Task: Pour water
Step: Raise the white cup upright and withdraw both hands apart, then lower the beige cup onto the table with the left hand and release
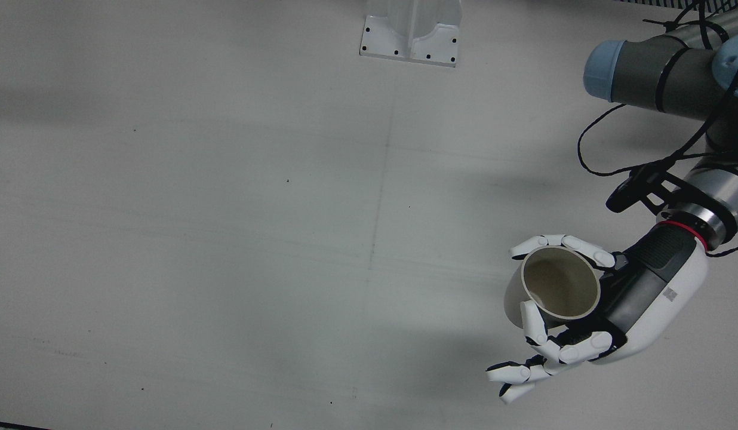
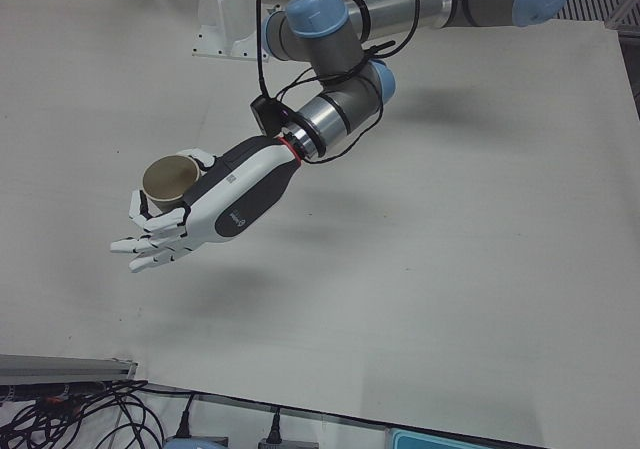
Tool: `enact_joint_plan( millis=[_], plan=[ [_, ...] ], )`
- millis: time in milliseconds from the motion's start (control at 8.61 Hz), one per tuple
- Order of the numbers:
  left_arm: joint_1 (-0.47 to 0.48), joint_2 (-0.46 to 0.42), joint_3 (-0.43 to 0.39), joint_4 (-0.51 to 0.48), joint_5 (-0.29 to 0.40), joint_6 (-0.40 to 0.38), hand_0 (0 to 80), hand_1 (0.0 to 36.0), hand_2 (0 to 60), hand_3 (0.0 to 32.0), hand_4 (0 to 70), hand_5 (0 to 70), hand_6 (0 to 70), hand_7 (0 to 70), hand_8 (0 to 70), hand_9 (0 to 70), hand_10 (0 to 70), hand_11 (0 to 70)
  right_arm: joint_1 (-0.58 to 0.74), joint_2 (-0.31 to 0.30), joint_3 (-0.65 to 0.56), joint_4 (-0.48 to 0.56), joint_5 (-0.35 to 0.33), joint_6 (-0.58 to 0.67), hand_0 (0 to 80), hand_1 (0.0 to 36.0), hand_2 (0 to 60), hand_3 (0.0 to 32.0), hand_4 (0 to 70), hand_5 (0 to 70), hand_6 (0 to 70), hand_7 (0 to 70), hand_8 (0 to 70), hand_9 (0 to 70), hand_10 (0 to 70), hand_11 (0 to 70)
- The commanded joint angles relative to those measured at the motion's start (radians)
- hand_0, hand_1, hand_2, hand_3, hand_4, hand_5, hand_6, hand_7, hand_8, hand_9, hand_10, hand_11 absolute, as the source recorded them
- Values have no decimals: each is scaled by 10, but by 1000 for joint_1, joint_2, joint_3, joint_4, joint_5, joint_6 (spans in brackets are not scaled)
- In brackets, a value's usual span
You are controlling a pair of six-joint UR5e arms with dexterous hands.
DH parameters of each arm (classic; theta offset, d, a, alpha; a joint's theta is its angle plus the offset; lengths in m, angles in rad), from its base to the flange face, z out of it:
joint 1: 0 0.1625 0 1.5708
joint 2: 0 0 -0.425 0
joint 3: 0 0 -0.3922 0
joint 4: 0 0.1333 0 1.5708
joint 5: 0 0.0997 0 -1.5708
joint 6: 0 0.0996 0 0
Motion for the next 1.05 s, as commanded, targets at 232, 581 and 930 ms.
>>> enact_joint_plan(
  millis=[232, 581, 930],
  plan=[
    [-100, 203, -74, -110, 66, -12, 800, 360, 600, 0, 378, 700, 200, 142, 123, 62, 64, 136, 21, -68, -189, 238, -18, 54, 800, 360, 600, 0, 345, 342, 700, 700, 700, 700, 567, 700],
    [-102, 289, -61, -188, 74, -18, 800, 360, 600, 0, 378, 700, 200, 142, 123, 61, 65, 137, 19, -80, -336, 387, -18, 54, 800, 360, 600, 0, 352, 343, 700, 700, 700, 700, 594, 700],
    [-100, 377, -1, -306, 73, -7, 800, 360, 600, 0, 378, 700, 199, 142, 124, 62, 67, 139, 10, -74, -565, 552, -15, 51, 800, 360, 600, 0, 360, 342, 700, 700, 700, 700, 595, 700]
  ],
)
